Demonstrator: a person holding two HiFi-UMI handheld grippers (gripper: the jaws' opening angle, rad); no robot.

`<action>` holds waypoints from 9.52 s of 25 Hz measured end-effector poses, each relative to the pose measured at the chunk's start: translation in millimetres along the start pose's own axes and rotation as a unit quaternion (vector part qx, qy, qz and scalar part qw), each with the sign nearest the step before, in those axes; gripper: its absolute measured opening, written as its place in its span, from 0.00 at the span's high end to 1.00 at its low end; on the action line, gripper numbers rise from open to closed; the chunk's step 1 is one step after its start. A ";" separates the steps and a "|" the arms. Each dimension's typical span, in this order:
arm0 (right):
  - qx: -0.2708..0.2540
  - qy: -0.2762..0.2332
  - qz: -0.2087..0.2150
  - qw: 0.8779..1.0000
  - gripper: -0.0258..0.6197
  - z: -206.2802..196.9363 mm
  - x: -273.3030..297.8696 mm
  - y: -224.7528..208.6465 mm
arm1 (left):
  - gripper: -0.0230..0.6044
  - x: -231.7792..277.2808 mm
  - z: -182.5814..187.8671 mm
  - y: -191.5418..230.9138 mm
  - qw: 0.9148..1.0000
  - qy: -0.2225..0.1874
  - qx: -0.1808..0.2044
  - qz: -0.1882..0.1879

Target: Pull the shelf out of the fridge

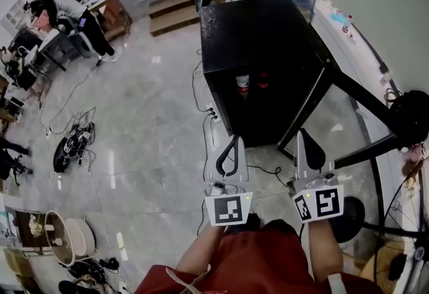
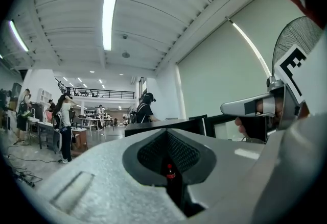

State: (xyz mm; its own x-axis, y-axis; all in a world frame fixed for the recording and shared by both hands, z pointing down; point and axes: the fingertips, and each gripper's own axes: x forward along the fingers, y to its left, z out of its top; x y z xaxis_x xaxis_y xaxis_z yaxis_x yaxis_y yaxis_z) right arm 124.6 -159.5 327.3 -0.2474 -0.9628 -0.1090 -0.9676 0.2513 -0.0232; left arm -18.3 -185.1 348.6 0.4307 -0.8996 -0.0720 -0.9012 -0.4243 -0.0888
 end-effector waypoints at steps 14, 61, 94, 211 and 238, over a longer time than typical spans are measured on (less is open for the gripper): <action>0.018 -0.015 0.008 1.000 0.96 -14.6 61.1 -67.2 | 0.95 87.5 -27.5 -14.8 0.999 0.011 0.025 0.023; -0.011 0.002 0.115 0.993 0.96 -52.6 89.2 -116.2 | 0.64 283.0 -222.4 4.0 0.828 -0.022 -0.548 0.119; -0.034 0.042 0.093 0.994 0.96 -73.2 87.8 -126.2 | 0.93 323.3 -239.7 37.4 0.694 -0.182 -0.680 0.153; 0.006 0.002 0.143 0.990 0.96 -47.5 44.8 128.3 | 0.92 -160.7 -107.5 158.7 0.645 -0.266 -0.704 0.137; 0.002 -0.011 0.155 0.988 0.96 -43.0 58.0 153.3 | 0.92 -180.0 -84.9 198.3 0.635 -0.303 -0.696 0.144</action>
State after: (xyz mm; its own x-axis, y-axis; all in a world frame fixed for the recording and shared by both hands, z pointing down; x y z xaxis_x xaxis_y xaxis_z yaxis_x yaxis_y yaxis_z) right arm -40.2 -181.1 360.2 -0.5315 -0.8366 -0.1328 -0.8448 0.5350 0.0106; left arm -278.7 -116.1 428.3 -0.2021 -0.9343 -0.2936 0.0634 -0.3117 0.9481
